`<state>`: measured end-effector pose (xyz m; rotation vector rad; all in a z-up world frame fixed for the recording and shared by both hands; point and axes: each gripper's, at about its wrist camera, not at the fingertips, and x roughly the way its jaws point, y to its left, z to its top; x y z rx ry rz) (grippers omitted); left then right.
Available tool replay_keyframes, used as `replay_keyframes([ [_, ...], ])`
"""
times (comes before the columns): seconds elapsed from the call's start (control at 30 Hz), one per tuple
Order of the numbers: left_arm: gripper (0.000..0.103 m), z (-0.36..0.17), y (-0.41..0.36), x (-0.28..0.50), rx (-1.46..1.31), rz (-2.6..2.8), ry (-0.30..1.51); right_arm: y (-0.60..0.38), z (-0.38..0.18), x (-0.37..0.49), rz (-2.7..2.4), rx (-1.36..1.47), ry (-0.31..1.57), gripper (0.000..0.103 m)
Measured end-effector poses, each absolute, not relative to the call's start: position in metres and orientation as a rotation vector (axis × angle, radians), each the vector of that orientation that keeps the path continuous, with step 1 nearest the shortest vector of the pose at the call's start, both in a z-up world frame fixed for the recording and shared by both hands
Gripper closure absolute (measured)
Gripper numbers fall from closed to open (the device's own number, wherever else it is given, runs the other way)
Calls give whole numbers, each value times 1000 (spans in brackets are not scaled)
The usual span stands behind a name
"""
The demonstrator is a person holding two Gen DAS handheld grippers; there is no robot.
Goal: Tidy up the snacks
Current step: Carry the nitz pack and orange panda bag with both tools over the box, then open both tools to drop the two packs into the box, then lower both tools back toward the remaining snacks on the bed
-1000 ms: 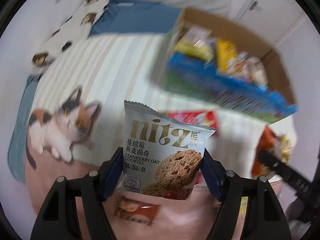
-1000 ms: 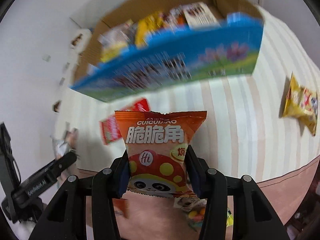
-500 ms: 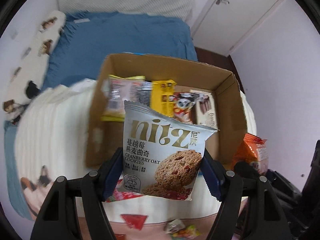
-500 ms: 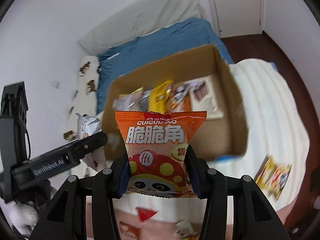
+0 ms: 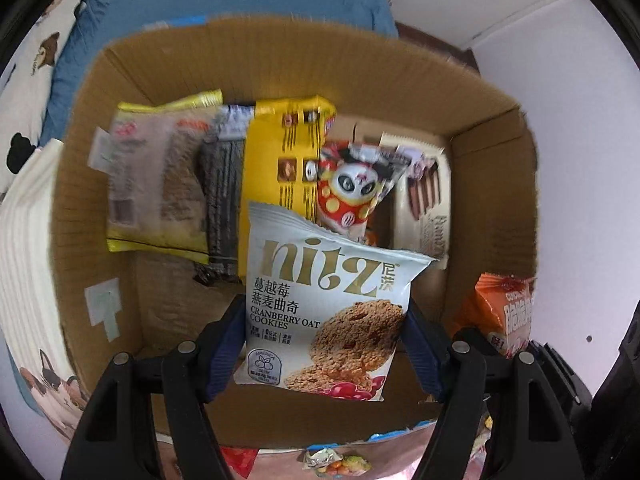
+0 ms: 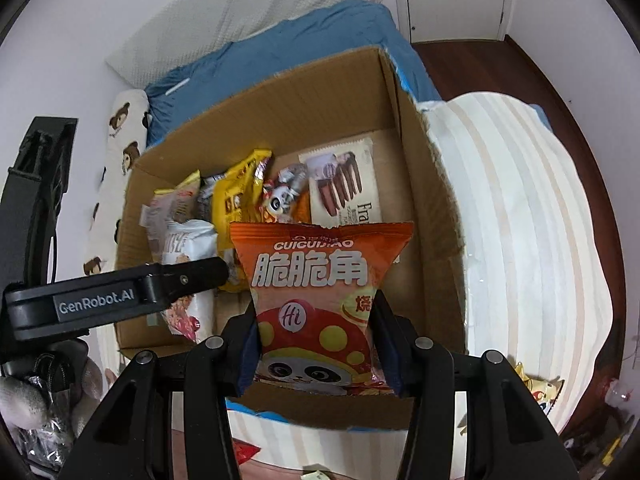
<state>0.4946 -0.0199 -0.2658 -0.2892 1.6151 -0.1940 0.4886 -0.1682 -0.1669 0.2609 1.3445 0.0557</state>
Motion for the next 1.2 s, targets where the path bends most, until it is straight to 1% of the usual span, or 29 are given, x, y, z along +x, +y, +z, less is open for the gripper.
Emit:
replay_keyframes([
  [0.07, 31, -273, -19, 495, -285, -175, 1632, -167, -176, 493, 63, 247, 1385, 48],
  [0.1, 31, -276, -18, 495, -296, -177, 1644, -166, -180, 496, 55, 234, 1413, 31],
  [0.13, 27, -278, -17, 496, -304, -181, 1653, -166, -182, 497, 45, 215, 1435, 7],
  [0.17, 20, -280, -17, 496, -296, -186, 1662, -165, -183, 498, 45, 213, 1437, 4],
  [0.23, 12, -277, -16, 496, -276, -180, 1648, -163, -183, 500, 54, 194, 1448, 4],
  [0.47, 12, -250, -11, 489, -270, -172, 1582, -156, -171, 501, 57, 161, 1443, 4],
  [0.7, 12, -199, -5, 466, -217, -146, 1429, -149, -140, 484, 59, 163, 1369, 4],
  [0.83, 12, -161, 5, 440, -192, -137, 1296, -143, -118, 467, 58, 149, 1308, 4],
  [0.97, 12, -134, 17, 409, -191, -132, 1183, -137, -93, 437, 58, 131, 1213, 4],
  [1.03, 12, -126, 22, 388, -176, -127, 1152, -134, -84, 421, 69, 132, 1181, 4],
  [1.2, 12, -128, 30, 335, -168, -106, 1128, -130, -76, 365, 98, 195, 1138, 4],
])
